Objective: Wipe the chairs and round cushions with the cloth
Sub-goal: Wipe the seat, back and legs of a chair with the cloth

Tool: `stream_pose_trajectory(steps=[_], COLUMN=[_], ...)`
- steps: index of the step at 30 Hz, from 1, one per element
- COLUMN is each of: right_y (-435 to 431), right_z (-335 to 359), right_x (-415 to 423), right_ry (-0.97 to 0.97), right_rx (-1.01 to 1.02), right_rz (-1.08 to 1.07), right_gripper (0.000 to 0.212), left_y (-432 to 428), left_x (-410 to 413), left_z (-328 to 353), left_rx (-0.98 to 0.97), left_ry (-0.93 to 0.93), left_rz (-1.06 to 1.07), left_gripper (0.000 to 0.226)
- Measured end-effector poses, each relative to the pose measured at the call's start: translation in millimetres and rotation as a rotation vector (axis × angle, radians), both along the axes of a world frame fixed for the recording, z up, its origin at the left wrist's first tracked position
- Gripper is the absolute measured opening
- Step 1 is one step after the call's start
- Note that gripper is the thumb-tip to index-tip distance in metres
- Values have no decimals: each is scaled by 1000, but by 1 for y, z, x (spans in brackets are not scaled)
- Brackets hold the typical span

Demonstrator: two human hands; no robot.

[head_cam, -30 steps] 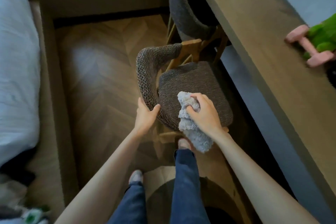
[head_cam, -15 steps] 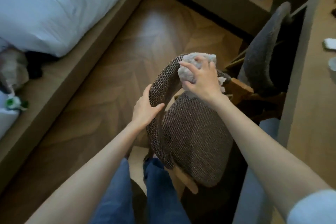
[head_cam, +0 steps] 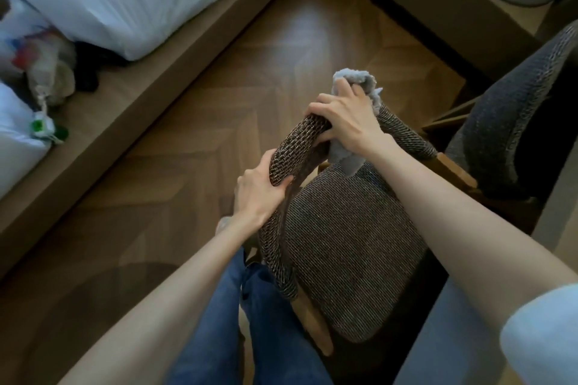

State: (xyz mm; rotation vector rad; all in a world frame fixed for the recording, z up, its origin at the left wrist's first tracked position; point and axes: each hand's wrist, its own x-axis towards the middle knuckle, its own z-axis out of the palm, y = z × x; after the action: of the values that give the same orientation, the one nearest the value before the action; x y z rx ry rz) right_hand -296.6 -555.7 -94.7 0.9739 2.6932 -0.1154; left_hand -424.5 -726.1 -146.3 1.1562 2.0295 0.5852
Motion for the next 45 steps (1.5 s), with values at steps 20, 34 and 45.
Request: stream_pose_trajectory(steps=[20, 34, 45], right_y=[171, 289, 317], right_z=[43, 6, -14], right_x=[6, -86, -99], right_ry=[156, 74, 56], right_rx=[174, 159, 156], right_rz=[-573, -655, -628], right_gripper=[39, 48, 49], left_y=[267, 395, 413], left_x=[-50, -142, -153], left_z=[39, 4, -9], left_rx=[212, 154, 129], left_ry=[91, 63, 58], left_rz=[-419, -456, -414], left_gripper=[53, 55, 54])
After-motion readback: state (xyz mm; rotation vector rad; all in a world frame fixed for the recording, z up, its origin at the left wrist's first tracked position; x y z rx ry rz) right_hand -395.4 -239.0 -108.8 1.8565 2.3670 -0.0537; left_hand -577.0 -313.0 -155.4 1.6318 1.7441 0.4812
